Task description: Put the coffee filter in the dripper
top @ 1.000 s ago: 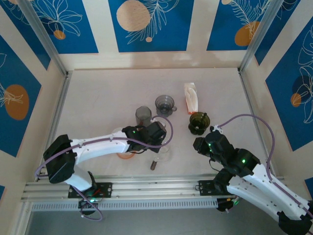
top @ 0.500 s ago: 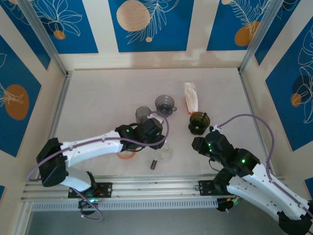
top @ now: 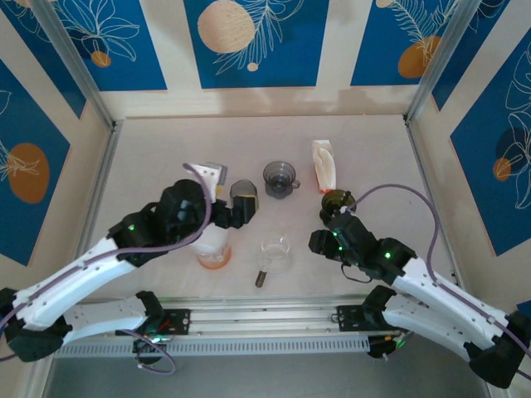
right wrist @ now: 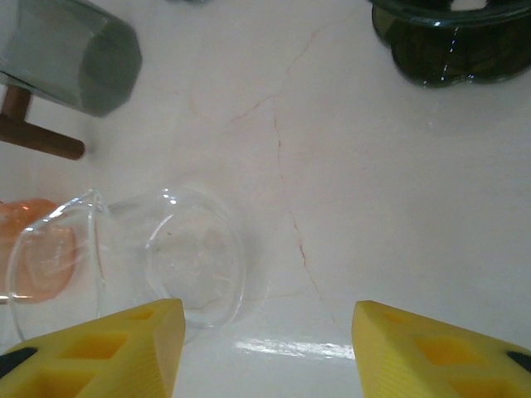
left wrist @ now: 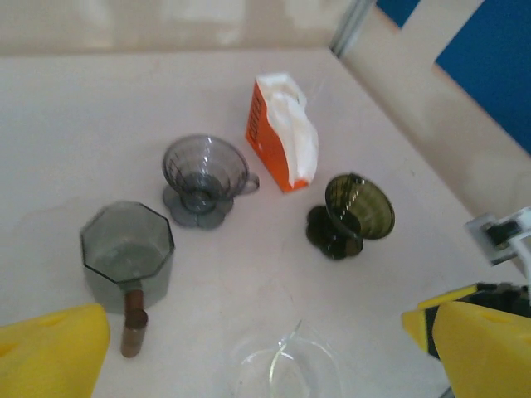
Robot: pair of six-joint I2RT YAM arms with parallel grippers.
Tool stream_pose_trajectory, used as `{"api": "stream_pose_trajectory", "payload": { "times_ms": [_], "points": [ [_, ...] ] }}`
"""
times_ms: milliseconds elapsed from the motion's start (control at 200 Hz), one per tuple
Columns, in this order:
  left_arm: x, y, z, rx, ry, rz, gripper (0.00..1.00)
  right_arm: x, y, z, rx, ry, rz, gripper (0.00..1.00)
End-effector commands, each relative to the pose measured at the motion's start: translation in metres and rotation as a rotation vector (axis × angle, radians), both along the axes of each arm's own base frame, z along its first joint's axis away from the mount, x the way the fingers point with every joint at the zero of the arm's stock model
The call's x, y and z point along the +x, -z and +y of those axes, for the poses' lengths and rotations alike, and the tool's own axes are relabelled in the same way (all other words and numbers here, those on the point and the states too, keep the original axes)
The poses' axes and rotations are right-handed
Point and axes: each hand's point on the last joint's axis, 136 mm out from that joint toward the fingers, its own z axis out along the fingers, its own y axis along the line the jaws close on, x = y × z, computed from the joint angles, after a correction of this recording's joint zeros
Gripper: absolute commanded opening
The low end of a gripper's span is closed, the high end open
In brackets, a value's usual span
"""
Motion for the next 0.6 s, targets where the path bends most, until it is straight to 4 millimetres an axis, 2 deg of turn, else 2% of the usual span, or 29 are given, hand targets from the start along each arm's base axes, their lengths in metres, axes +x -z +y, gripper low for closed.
{"api": "stream_pose_trajectory", "payload": {
  "times_ms": [0, 105, 285, 480, 595],
  "points": [
    [0.000, 0.007, 0.034, 0.075, -0.085, -0.041, 1.00, 0.014, -0.023, 0.023, 0.021, -0.077, -0.053, 0.57],
    [-0.005, 0.015, 0.062, 0.078, -0.165, -0.063, 1.00, 0.031, -0.030, 0.022, -0.042, -0.046, -0.068, 0.58],
    [-0.015, 0.028, 0.092, 0.042, -0.226, -0.095, 1.00, 0.070, -0.033, 0.023, -0.027, 0.008, -0.050, 0.58],
    [-0.021, 0.030, 0.104, -0.010, -0.243, -0.130, 1.00, 0.123, -0.034, 0.039, -0.017, 0.024, -0.053, 0.58],
    [-0.023, 0.033, 0.109, -0.006, -0.254, -0.133, 1.00, 0.150, -0.022, 0.049, -0.043, 0.024, 0.001, 0.57]
  ]
}}
